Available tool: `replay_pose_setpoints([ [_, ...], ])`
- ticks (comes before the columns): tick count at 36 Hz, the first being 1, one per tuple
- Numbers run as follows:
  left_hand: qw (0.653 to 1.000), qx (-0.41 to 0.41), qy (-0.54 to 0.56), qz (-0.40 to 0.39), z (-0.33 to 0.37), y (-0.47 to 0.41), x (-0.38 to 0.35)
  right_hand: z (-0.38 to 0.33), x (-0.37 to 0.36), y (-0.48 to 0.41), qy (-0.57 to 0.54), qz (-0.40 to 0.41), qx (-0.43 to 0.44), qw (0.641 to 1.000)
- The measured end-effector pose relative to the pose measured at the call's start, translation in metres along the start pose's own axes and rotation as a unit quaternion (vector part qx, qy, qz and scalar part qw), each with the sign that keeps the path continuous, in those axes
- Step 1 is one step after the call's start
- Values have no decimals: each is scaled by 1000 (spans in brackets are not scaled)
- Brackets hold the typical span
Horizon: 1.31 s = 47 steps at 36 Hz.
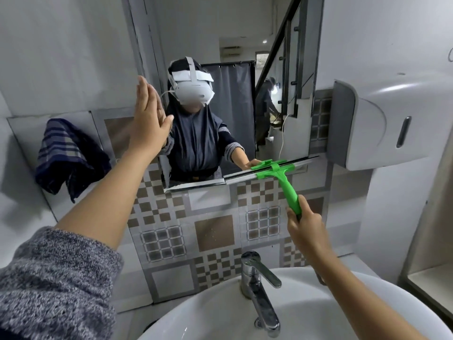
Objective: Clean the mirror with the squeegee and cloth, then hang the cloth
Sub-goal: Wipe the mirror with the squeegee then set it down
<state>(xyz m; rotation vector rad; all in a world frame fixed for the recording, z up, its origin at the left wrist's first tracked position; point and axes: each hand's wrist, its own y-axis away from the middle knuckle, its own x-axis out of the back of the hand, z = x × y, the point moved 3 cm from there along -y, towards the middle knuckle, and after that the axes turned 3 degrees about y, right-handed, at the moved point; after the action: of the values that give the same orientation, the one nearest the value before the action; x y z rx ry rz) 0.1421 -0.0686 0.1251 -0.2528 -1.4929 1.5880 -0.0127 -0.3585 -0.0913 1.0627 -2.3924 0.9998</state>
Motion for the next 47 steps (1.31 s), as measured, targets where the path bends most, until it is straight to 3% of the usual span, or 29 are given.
replay_pose_setpoints([
  [6,1000,-17,-19,10,-4,4,0,-20,-12,11,-126,23,-35,991],
  [15,999,-33,-16,10,0,7,5,-53,-29,23,-218,54,-110,968],
  [29,998,-55,-9,2,-8,8,5,-91,-68,51,-241,28,-144,959],
  [37,997,-67,-17,-23,-15,20,1,-119,-113,89,-216,-44,-119,968],
  [47,993,-93,-23,-66,-23,33,4,-129,-127,105,-152,-41,-92,983],
])
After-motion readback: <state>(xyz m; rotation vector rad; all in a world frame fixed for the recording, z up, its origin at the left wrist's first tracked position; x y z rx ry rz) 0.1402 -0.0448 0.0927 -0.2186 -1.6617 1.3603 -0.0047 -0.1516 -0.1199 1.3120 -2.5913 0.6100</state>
